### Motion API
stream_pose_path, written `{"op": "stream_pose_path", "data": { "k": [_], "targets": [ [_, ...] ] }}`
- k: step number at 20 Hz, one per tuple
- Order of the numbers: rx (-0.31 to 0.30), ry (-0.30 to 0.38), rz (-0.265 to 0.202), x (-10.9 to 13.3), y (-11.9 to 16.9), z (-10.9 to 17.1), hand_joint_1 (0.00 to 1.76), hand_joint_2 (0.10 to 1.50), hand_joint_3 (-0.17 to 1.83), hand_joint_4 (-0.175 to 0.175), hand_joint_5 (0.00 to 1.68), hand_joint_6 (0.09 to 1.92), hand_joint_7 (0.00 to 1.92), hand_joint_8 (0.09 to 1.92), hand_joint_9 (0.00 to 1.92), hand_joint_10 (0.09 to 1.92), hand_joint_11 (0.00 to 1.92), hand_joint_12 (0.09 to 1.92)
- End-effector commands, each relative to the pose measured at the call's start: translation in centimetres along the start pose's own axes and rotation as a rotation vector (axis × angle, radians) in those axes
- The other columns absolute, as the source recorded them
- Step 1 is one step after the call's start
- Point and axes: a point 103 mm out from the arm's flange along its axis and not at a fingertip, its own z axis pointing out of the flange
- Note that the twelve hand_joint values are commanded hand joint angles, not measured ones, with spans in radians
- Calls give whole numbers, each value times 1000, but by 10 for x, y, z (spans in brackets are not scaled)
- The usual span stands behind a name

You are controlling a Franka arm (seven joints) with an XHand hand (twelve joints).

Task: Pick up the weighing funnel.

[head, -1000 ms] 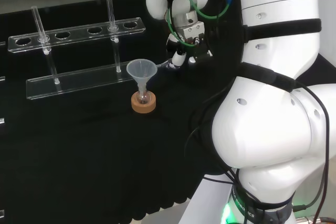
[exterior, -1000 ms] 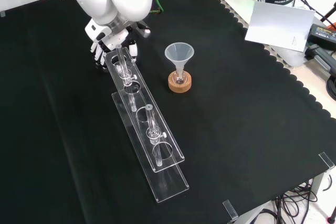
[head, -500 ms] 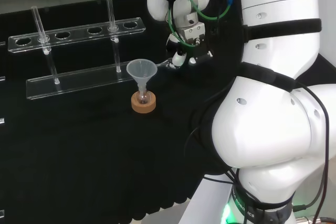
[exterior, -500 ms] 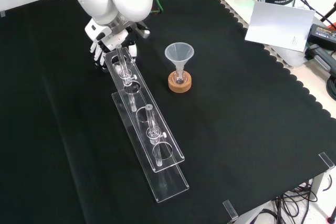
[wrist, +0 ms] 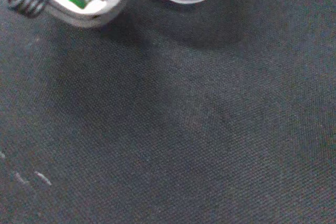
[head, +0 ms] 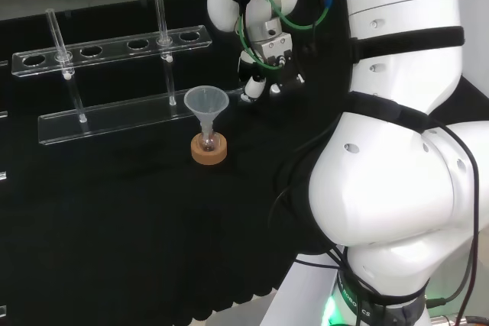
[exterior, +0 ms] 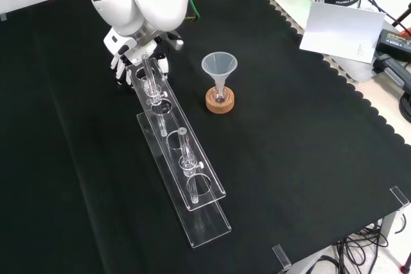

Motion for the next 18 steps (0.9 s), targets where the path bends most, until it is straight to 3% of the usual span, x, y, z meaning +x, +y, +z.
{"op": "stream_pose_path", "data": {
  "k": [1, 4, 9, 15, 18],
  "targets": [
    [-2, -12, 16, -1, -1, 2, 1111, 705, 529, 173, 1297, 555, 559, 666, 797, 500, 493, 1268],
    [-31, -17, 34, -4, -4, -1, 1128, 636, 655, 175, 1325, 575, 584, 660, 843, 485, 539, 1248],
    [-81, 8, 47, -12, -12, -16, 1135, 627, 655, 175, 1348, 534, 596, 674, 926, 445, 695, 1138],
    [-94, 16, 66, -24, -33, -41, 1136, 635, 635, 175, 1357, 508, 598, 680, 970, 405, 760, 1089],
    [-70, -1, 66, -28, -43, -52, 1137, 638, 628, 175, 1359, 503, 598, 682, 989, 385, 799, 1057]
  ]
}}
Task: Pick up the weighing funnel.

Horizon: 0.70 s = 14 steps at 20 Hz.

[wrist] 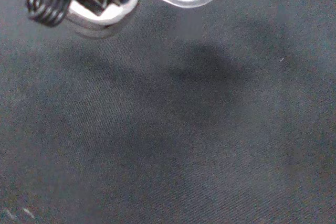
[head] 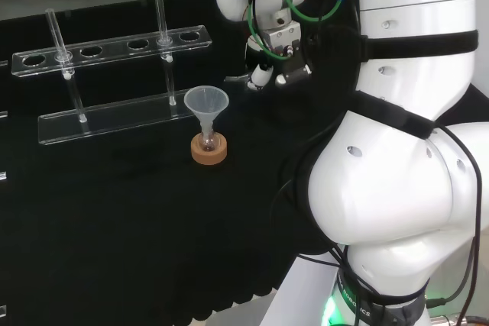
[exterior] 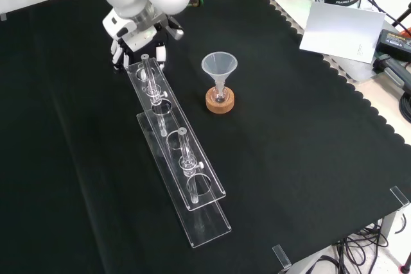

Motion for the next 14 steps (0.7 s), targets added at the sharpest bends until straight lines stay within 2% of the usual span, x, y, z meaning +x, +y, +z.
{"op": "stream_pose_path", "data": {
  "k": [1, 7, 14],
  "targets": [
    [19, -18, 19, -14, -24, -25, 1137, 639, 625, 175, 1361, 499, 597, 683, 1002, 371, 833, 1033],
    [26, -67, 57, -20, -44, -44, 1138, 641, 620, 175, 1364, 490, 597, 684, 1034, 336, 907, 986],
    [24, -100, 83, -12, -71, -64, 1139, 642, 618, 175, 1366, 486, 604, 686, 1053, 320, 927, 968]
  ]
}}
